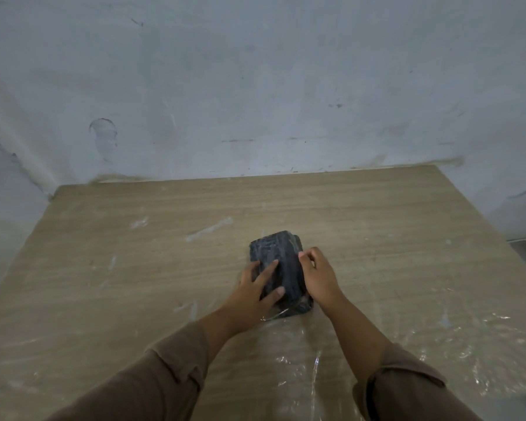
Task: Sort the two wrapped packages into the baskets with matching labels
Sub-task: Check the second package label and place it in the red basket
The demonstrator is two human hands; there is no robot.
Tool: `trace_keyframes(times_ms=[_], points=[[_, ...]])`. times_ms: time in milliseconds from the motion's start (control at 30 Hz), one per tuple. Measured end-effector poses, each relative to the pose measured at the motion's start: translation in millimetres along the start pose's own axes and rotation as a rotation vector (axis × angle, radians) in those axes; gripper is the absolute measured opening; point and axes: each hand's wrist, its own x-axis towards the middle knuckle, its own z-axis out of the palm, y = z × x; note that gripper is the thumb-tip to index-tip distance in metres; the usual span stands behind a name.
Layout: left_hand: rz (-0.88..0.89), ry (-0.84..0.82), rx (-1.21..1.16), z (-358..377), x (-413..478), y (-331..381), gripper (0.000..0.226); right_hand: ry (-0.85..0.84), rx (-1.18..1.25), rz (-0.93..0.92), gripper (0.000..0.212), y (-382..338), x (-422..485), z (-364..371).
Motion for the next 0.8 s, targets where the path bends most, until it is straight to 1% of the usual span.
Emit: trace_keyframes(times_ms=[67, 167, 233, 300, 367, 433, 467, 533, 600, 667, 733, 800], points=[[-0.012, 0.031, -0.026, -11, -6, -7, 0.068, 0.021, 0.036, -0.048, 0.018, -15, -3, 5], [-0.026, 0.135, -0.119, -31, -17, -14, 0.069, -0.009, 0.151, -0.087, 0.019, -39, -15, 20], [-0.039, 0.184, -0.181, -45, -23, -19, 0.066, -0.084, 0.271, -0.069, 0.022, -53, -25, 34], [-0.081, 0.211, -0.248, -57, -28, -28, 0.053, -0.196, 0.304, -0.052, 0.025, -64, -34, 51], [-0.137, 0.226, -0.398, -64, -34, -39, 0.034, -0.289, 0.193, -0.09, 0.025, -66, -41, 69], [-0.137, 0.273, -0.474, -66, -41, -54, 0.046, -0.312, -0.021, -0.216, 0.026, -62, -46, 85], [-0.144, 0.316, -0.467, -68, -45, -60, 0.052, -0.309, -0.117, -0.295, 0.027, -57, -48, 92], [-0.152, 0.384, -0.413, -71, -50, -73, 0.05, -0.311, -0.247, -0.398, 0.032, -46, -55, 105], [-0.153, 0.362, -0.414, -71, -54, -86, 0.043, -0.319, -0.4, -0.456, 0.037, -35, -62, 118], [-0.205, 0.305, -0.383, -67, -56, -96, 0.043, -0.33, -0.558, -0.492, 0.041, -25, -68, 129], [-0.233, 0.297, -0.369, -62, -56, -103, 0.045, -0.307, -0.61, -0.507, 0.043, -18, -74, 136], [-0.241, 0.315, -0.391, -58, -54, -105, 0.046, -0.27, -0.611, -0.519, 0.043, -14, -77, 138]])
